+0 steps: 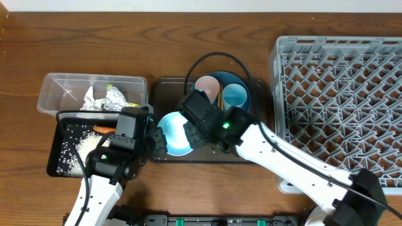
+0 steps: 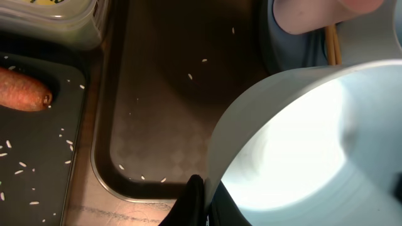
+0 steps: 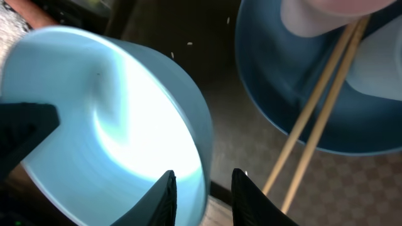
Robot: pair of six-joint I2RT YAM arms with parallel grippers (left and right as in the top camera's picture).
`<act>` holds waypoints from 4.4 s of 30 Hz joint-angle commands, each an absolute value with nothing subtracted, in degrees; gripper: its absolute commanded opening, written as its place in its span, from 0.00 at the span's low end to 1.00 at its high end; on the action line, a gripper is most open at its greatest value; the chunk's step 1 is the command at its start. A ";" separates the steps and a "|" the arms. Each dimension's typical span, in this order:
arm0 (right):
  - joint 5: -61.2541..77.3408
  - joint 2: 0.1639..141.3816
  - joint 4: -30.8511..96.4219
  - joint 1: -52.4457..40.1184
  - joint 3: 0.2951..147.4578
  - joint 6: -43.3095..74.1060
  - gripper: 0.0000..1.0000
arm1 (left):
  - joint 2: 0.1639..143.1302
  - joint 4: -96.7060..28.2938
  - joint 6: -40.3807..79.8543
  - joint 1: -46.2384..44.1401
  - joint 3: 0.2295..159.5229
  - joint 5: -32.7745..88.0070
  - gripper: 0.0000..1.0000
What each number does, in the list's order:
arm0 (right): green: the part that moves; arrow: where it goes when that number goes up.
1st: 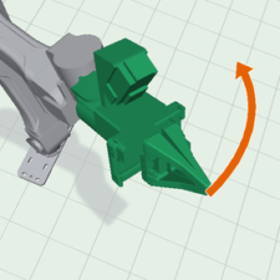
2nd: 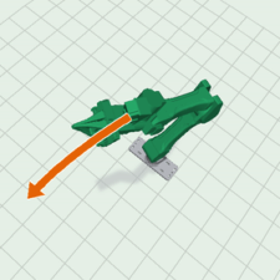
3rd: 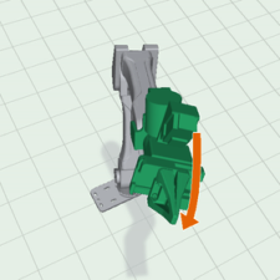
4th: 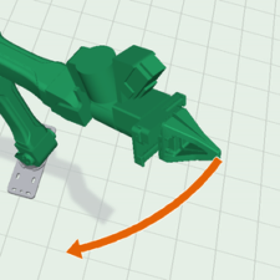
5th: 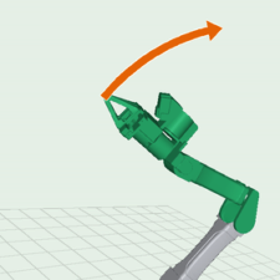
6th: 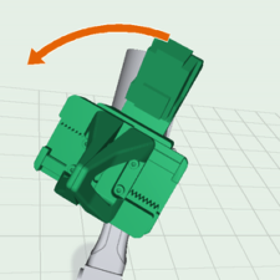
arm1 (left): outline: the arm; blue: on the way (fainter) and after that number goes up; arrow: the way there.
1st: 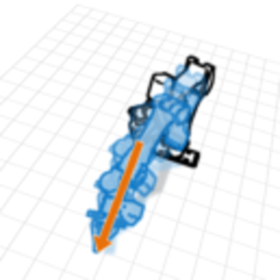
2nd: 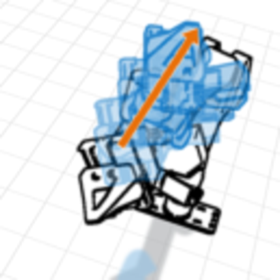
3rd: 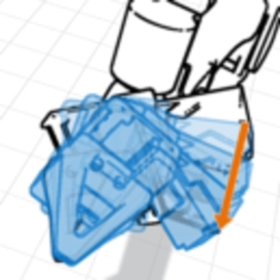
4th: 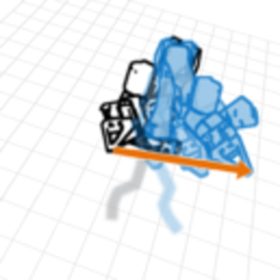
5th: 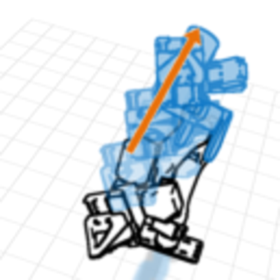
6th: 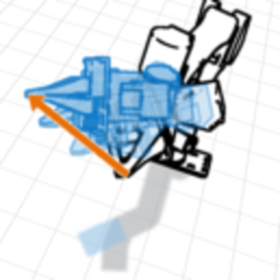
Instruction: Sort waste into correct bins and load items into the dishwasher rack
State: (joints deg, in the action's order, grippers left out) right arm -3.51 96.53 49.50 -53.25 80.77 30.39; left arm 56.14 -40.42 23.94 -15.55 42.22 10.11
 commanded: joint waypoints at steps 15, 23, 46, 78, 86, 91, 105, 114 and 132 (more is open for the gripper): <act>-7.18 97.84 48.29 -54.13 80.51 29.93 0.01 | 55.83 -40.42 23.57 -15.73 42.22 9.43 0.06; -7.94 97.84 48.16 -53.60 80.51 29.95 0.01 | 55.83 -40.40 23.55 -15.73 42.22 9.41 0.16; -22.13 97.84 48.64 -49.98 80.51 29.93 0.01 | 55.83 -38.35 23.55 -15.73 42.22 12.67 0.63; -75.22 97.84 48.75 -28.71 80.51 -0.01 0.01 | 55.83 -38.06 23.57 -15.73 42.22 12.64 0.99; -75.00 97.84 35.70 -13.98 80.51 -13.28 0.01 | 55.83 -38.06 23.59 -15.73 42.22 12.64 1.00; -68.25 97.86 22.92 -5.21 80.51 -26.89 0.01 | 55.83 -38.06 23.57 -15.73 42.22 12.64 1.00; -59.75 104.44 7.75 3.40 80.51 -37.82 0.01 | 55.83 -38.06 23.59 -15.73 42.22 12.64 1.00; -59.75 111.07 7.42 0.45 80.51 -37.78 0.01 | 55.83 -38.06 23.57 -15.73 42.22 12.64 1.00; -57.76 112.86 19.86 -3.95 80.51 -32.18 0.13 | 55.83 -38.06 23.57 -15.73 42.22 12.64 1.00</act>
State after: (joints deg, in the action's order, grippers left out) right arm -60.01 111.20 18.46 -3.55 81.12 -33.39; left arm 56.14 -38.24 23.94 -15.81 42.19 12.12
